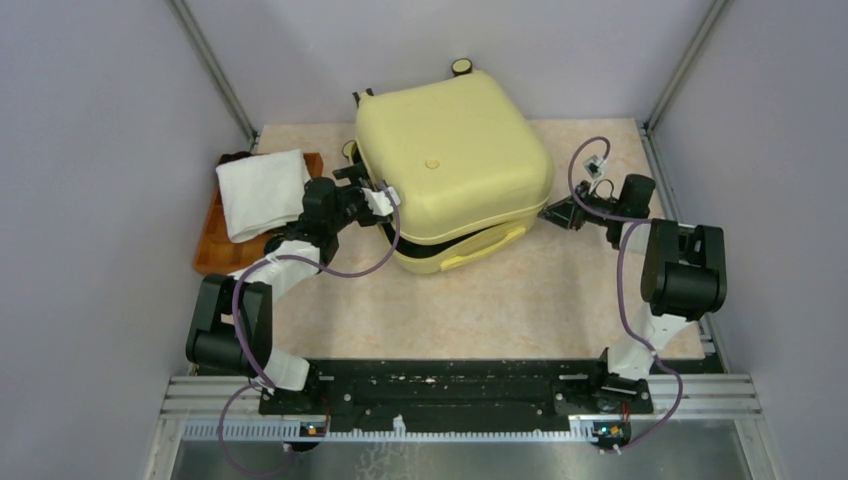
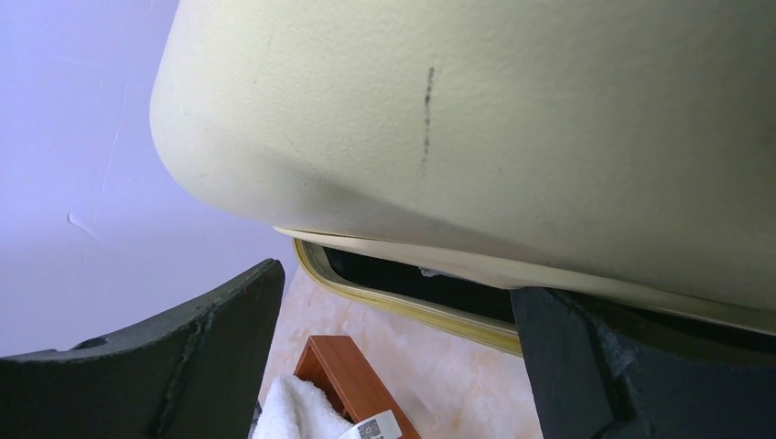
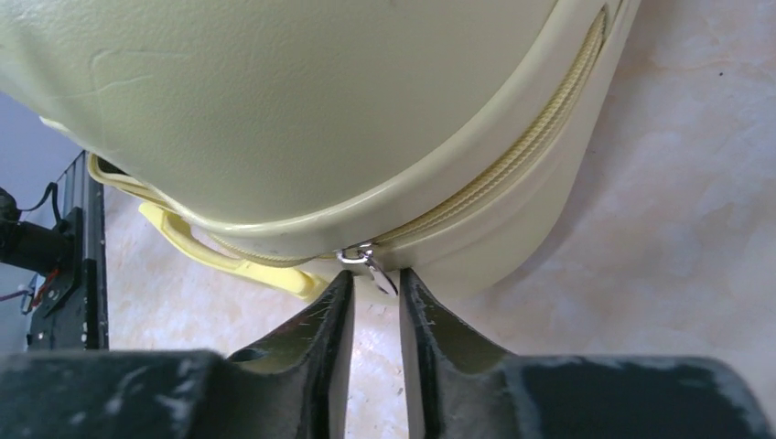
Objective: Pack the luggage
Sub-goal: Zip the luggage at the center of the board.
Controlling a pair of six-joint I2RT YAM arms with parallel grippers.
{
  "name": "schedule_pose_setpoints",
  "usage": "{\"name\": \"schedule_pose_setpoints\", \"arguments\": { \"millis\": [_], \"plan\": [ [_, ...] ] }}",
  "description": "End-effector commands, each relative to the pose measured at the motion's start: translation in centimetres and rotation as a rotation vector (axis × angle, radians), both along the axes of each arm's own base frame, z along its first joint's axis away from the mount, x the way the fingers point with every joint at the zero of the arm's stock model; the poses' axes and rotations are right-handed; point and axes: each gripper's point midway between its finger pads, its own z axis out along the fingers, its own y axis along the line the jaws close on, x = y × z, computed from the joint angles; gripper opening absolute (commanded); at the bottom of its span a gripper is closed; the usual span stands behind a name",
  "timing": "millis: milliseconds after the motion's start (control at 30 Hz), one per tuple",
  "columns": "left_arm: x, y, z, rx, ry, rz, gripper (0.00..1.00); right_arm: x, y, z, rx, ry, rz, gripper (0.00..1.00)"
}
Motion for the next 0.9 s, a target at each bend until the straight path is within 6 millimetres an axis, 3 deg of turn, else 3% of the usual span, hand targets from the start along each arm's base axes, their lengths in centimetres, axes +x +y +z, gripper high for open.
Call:
{"name": "schedule_pose_setpoints", "arguments": {
  "millis": [0,400,500,633,733,867],
  "plan": [
    [0.3,-2.3,11.2,-0.111,-0.32,-0.07,0.98,-0.1,3.6,4.6,0.017,-0.24,0.061,0.19],
    [0.3,-2.3,11.4,-0.115,-0.321,-0.07,0.98,-2.7,4.7,6.6,0.2,-0.247,0.104,0.24],
    [0.2,-2.2,11.5,-0.116,-0.322,-0.07,0.98,-2.8,4.8,7.3,0.231,-0.262,0.118,0.24],
    [0.2,-2.2,11.5,-0.115,-0.323,-0.067,0.98,-2.5,4.7,6.7,0.232,-0.218,0.109,0.23],
    [0.2,-2.1,11.6,-0.113,-0.325,-0.067,0.97,-2.2,4.6,5.9,0.216,-0.195,0.083,0.19],
    [0.3,-2.2,11.4,-0.112,-0.322,-0.068,0.97,-1.8,4.4,5.5,0.2,-0.182,0.048,0.03]
  ]
}}
